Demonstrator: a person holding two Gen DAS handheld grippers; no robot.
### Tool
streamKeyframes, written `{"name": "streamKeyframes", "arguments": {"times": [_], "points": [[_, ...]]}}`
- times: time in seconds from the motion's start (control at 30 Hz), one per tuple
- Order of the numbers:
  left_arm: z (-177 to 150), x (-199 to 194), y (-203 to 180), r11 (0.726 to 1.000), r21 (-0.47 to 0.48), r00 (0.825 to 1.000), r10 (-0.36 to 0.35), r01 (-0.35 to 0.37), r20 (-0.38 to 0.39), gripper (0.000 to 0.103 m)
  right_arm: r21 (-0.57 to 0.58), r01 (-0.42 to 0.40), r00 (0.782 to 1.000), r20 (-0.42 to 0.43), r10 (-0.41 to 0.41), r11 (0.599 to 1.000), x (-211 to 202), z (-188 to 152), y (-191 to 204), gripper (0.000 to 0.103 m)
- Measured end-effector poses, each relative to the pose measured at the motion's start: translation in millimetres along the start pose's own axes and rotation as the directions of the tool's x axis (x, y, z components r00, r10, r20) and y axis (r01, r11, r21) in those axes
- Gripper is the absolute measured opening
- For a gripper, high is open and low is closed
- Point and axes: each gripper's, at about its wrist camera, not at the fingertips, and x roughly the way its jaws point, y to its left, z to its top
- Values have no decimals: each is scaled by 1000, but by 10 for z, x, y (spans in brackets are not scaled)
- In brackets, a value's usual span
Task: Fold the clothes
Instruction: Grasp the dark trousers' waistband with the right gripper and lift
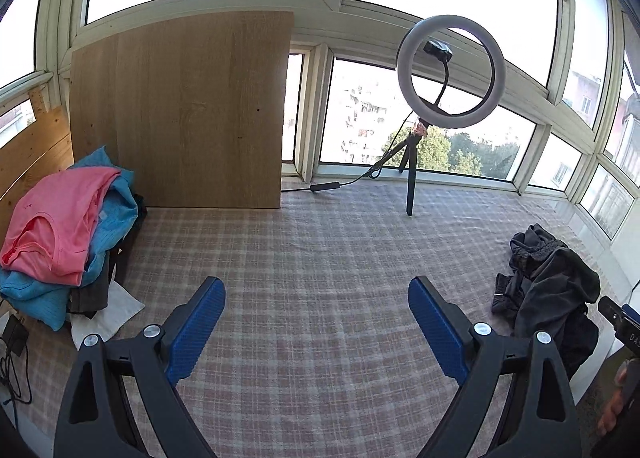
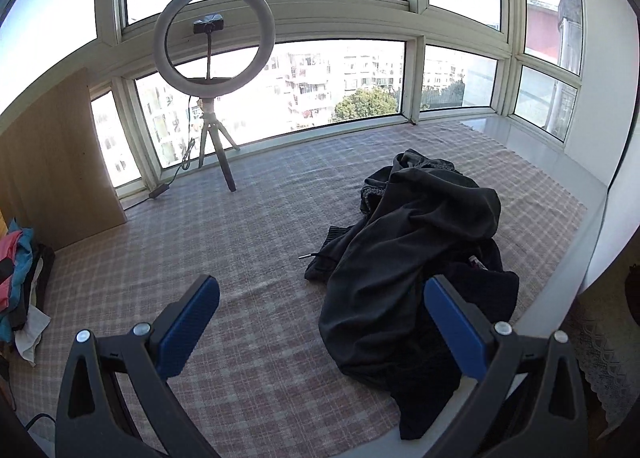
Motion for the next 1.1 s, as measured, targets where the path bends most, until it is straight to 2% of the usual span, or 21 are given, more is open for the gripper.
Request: {"name": "streamKeyframes", "arguments": {"times": [0.3, 0.37, 0.47, 0.7, 0.73, 0.8, 0.83, 0.87, 0.97, 1.03, 1.1], "points": [[147, 196, -726, 1000, 27, 1000, 4, -4, 14, 93, -23, 52, 998, 30, -51, 998, 374, 419, -1254, 102], [156, 240, -849, 999, 34, 1000, 16, -16, 12, 93, -7, 48, 999, 16, -48, 999, 528, 525, -1542, 97], [161, 314, -985, 999, 36, 1000, 29, -29, 1, 93, 4, -24, 999, -38, 24, 1000, 837, 640, -1822, 93], [230, 431, -1147, 997, 51, 998, 61, -60, -16, 93, -146, -87, 984, -167, 62, 985, 1566, 690, -1701, 93], [264, 440, -1156, 996, 58, 998, 66, -65, -15, 93, -162, -96, 978, -199, 62, 982, 1689, 693, -1669, 90], [336, 435, -1129, 995, 65, 997, 75, -74, -10, 93, -193, -122, 963, -262, 69, 974, 1901, 706, -1631, 52], [384, 425, -1094, 995, 67, 997, 76, -75, -8, 93, -198, -139, 952, -298, 75, 970, 2007, 718, -1636, 14], [434, 394, -1045, 994, 72, 997, 81, -81, 0, 93, -177, -165, 940, -326, 100, 970, 2089, 749, -1667, 5], [596, 255, -844, 990, 77, 993, 115, -117, 35, 93, -57, -235, 926, -317, 206, 970, 2105, 950, -1807, 4], [703, 112, -628, 987, 57, 988, 144, -147, 61, 93, 5, -269, 935, -239, 263, 963, 1913, 1160, -1825, 3], [783, -46, -407, 984, 29, 982, 170, -173, 87, 93, 56, -318, 934, -152, 323, 946, 1637, 1413, -1756, 2]]}}
